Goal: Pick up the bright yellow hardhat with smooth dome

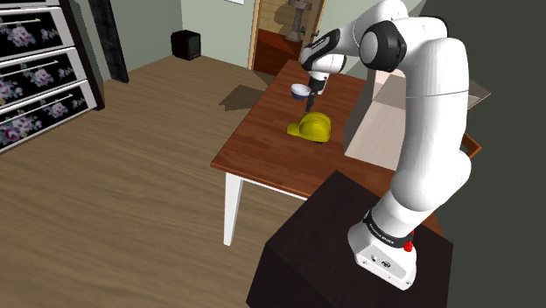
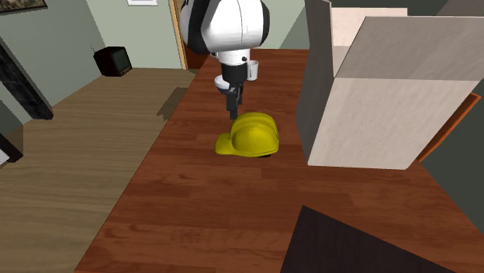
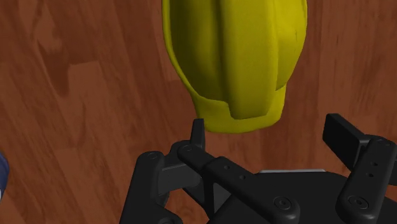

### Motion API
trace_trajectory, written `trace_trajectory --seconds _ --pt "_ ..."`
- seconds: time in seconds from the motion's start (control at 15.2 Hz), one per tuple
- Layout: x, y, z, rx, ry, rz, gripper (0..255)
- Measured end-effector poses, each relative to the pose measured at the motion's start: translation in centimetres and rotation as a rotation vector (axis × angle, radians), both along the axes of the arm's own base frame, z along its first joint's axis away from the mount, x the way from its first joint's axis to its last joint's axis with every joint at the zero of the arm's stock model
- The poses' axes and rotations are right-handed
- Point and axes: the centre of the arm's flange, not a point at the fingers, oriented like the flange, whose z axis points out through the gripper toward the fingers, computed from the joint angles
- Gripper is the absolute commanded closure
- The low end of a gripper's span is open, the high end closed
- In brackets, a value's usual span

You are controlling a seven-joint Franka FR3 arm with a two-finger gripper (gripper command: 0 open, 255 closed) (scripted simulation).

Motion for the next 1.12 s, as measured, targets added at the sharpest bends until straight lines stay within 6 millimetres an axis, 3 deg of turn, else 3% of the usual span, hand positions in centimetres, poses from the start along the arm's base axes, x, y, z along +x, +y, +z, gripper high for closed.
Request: trace_trajectory --seconds 0.46,0.53,1.12 --pt "0.3 -0.2 -3.4 0.000 0.000 0.002 0" --pt "0.3 -0.1 -3.5 0.000 0.000 0.002 255" --pt "0.3 -0.1 -3.5 -0.001 -0.001 0.003 255"
